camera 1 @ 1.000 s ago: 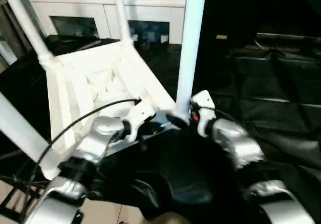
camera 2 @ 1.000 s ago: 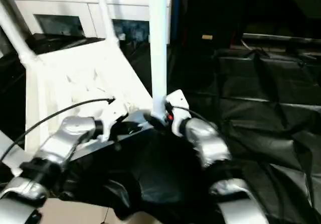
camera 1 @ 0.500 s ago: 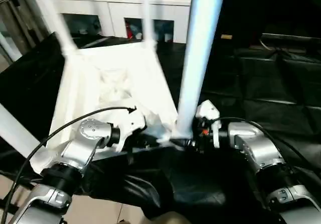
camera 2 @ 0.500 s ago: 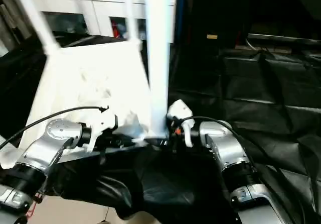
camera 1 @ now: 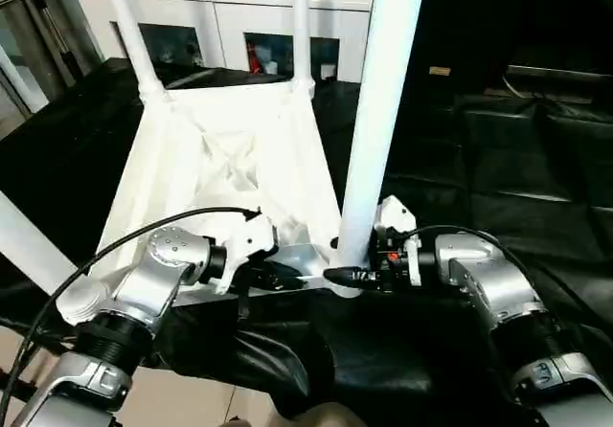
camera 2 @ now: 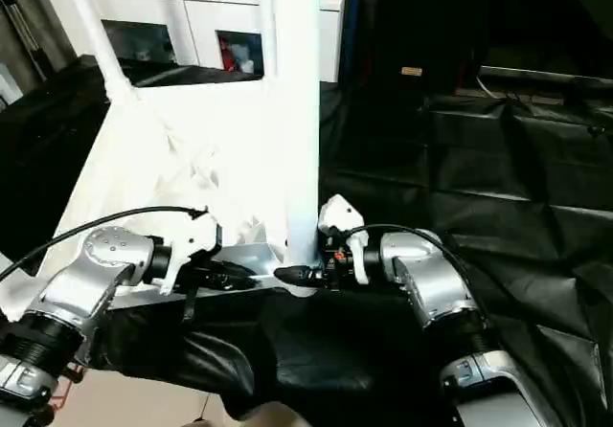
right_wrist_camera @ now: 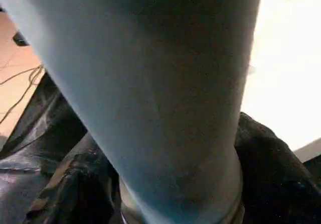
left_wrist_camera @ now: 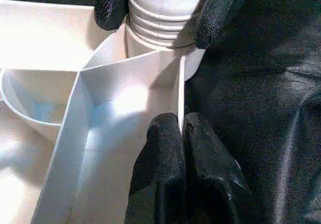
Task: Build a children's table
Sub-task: Rotate leg to tighten
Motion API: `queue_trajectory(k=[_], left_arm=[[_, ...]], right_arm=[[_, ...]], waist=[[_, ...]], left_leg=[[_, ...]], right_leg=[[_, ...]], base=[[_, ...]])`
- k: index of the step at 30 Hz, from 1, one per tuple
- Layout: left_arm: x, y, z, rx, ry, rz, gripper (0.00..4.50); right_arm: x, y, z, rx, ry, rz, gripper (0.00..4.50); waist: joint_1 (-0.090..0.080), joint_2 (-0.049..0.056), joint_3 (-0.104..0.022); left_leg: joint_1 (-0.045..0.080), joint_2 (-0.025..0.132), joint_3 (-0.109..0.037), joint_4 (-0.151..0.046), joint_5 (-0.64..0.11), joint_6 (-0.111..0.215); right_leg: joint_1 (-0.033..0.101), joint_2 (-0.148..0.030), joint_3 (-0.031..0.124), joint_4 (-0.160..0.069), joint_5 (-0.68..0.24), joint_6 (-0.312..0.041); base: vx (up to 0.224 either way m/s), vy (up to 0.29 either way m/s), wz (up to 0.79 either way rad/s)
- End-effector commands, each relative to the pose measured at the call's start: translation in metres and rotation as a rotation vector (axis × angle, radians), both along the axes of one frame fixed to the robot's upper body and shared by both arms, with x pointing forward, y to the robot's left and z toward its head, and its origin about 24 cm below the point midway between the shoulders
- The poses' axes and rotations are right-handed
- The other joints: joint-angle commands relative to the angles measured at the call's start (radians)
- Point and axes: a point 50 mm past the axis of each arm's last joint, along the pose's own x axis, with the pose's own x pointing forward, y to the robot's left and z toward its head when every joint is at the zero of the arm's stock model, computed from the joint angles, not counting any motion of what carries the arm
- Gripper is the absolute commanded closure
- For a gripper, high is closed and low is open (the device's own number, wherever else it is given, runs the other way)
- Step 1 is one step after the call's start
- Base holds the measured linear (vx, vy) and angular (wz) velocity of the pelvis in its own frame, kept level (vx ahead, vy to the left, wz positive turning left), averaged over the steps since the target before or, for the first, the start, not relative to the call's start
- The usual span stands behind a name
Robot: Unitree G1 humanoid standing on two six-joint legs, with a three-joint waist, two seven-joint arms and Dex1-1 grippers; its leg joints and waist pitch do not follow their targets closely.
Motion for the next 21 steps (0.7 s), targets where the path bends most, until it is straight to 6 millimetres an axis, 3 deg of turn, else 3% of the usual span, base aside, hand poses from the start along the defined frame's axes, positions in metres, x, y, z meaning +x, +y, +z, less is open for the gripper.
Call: queue_trajectory(k=[1,5,6,8,10,12,13,14,16,18,20,21], left_arm=[[0.000,-0.006,0.003,-0.015,-0.023,-0.013,4.50],[0.007,-0.009,0.002,-0.009,-0.053,0.070,4.50],[0.014,-0.011,0.002,-0.001,-0.072,0.139,4.50],[0.016,-0.011,0.002,0.001,-0.076,0.154,4.50],[0.021,-0.014,0.003,-0.008,-0.089,0.202,4.50],[0.032,-0.028,0.005,-0.023,-0.113,0.291,4.50],[0.032,-0.028,0.005,-0.023,-0.113,0.291,4.50],[0.032,-0.028,0.005,-0.023,-0.113,0.291,4.50],[0.041,-0.044,0.008,-0.028,-0.127,0.366,4.50],[0.043,-0.049,0.008,-0.029,-0.130,0.391,4.50],[0.045,-0.058,0.009,-0.035,-0.135,0.411,4.50],[0.044,-0.061,0.009,-0.043,-0.136,0.405,4.50]], right_arm=[[-0.008,0.011,-0.005,0.006,0.031,0.074,1.76],[-0.005,0.014,-0.011,-0.004,0.025,-0.020,1.78],[0.001,0.016,-0.015,-0.020,0.012,-0.114,1.78],[0.002,0.016,-0.015,-0.023,0.009,-0.134,1.79],[0.008,0.018,-0.018,-0.032,0.005,-0.230,1.79],[0.022,0.025,-0.024,-0.026,0.023,-0.467,1.80],[0.022,0.025,-0.024,-0.026,0.023,-0.467,1.80],[0.022,0.025,-0.024,-0.026,0.023,-0.467,1.80],[0.029,0.035,-0.028,-0.019,0.049,-0.624,1.80],[0.031,0.040,-0.027,-0.012,0.051,-0.644,1.80],[0.033,0.048,-0.025,0.014,0.044,-0.661,1.80],[0.034,0.051,-0.023,0.037,0.040,-0.661,1.10]], waist=[[-0.002,-0.009,-0.061],[-0.004,-0.005,-0.059],[-0.008,-0.006,-0.056],[-0.010,-0.006,-0.052],[-0.011,-0.006,-0.051],[-0.020,-0.004,-0.051],[-0.023,-0.005,-0.050],[-0.025,-0.007,-0.054],[-0.030,-0.003,-0.053],[-0.032,-0.002,-0.057],[-0.030,-0.001,-0.058],[-0.030,-0.002,-0.060]], left_leg=[[-0.002,0.013,0.009,-0.056,-0.165,0.051],[-0.003,0.011,0.009,-0.056,-0.171,0.041],[-0.002,0.011,0.008,-0.060,-0.192,0.031],[0.002,0.008,0.006,-0.063,-0.242,0.011],[0.005,0.009,0.006,-0.066,-0.259,0.003],[0.006,0.006,0.004,-0.067,-0.262,-0.017],[0.006,0.005,0.002,-0.068,-0.273,-0.021],[0.003,0.005,-0.001,-0.068,-0.266,-0.018],[0.001,0.006,0.000,-0.067,-0.262,-0.011],[0.004,0.003,0.003,-0.063,-0.241,-0.011],[-0.003,0.004,0.002,-0.062,-0.221,-0.002],[-0.003,0.004,0.003,-0.061,-0.213,0.005]], right_leg=[[0.055,-0.043,0.029,-0.061,-0.119,-0.247],[0.054,-0.043,0.030,-0.063,-0.126,-0.245],[0.052,-0.042,0.029,-0.068,-0.167,-0.235],[0.051,-0.046,0.030,-0.078,-0.282,-0.207],[0.046,-0.046,0.033,-0.084,-0.336,-0.185],[0.043,-0.046,0.033,-0.086,-0.355,-0.174],[0.043,-0.046,0.031,-0.087,-0.371,-0.171],[0.049,-0.047,0.030,-0.086,-0.365,-0.166],[0.047,-0.046,0.031,-0.085,-0.328,-0.176],[0.047,-0.043,0.031,-0.082,-0.282,-0.191],[0.052,-0.045,0.030,-0.079,-0.243,-0.198],[0.052,-0.043,0.030,-0.076,-0.213,-0.204]], base=[[0.000,0.000,0.00],[0.000,0.000,0.00],[0.000,0.000,0.00],[0.000,0.000,0.00],[0.000,0.000,0.00],[0.000,0.000,0.00],[0.000,0.000,0.00],[0.000,0.000,0.00],[0.000,0.000,0.00],[0.000,0.000,0.00],[0.000,0.000,0.00],[0.000,0.000,0.00]])
